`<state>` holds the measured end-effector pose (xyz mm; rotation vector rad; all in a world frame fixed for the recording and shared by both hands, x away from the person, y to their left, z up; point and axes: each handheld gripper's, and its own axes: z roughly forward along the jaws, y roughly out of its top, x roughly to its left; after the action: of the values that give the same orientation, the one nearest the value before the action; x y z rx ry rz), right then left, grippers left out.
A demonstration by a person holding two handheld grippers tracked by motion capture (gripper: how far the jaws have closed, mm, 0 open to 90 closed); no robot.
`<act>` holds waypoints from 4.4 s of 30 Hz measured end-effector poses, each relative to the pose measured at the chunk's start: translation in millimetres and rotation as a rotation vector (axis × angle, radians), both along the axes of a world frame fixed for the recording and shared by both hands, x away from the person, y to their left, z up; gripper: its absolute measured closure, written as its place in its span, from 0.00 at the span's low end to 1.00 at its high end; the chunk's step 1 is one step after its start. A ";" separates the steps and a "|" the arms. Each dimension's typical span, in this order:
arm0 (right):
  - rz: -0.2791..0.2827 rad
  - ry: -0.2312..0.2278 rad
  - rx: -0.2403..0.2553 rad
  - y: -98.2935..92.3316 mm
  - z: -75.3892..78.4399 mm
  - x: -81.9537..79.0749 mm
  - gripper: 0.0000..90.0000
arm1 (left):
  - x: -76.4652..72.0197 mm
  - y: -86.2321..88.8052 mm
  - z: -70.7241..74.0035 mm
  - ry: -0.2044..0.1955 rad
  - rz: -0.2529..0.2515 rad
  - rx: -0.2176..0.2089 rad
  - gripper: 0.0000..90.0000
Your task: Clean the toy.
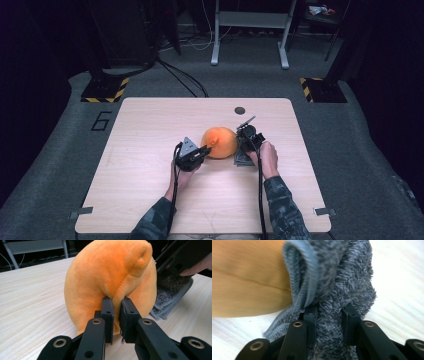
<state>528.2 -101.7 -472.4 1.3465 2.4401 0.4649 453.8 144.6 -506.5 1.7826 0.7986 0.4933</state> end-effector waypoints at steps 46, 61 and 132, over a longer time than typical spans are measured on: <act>-0.015 -0.087 0.050 -11.2 23.6 -17.8 0.78 | 0.5 0.2 -0.9 -0.014 0.008 0.019 0.91; 0.095 -0.181 0.063 25.4 51.5 -23.7 0.78 | 0.1 1.7 1.9 -0.051 0.063 0.023 0.64; 0.114 -0.213 0.099 27.3 69.1 -34.3 0.78 | 1.6 -4.6 1.2 -0.074 0.012 0.101 0.91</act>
<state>493.9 -74.4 -403.3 1.1337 2.3517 0.7277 455.4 139.9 -505.3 1.8422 0.7443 0.6129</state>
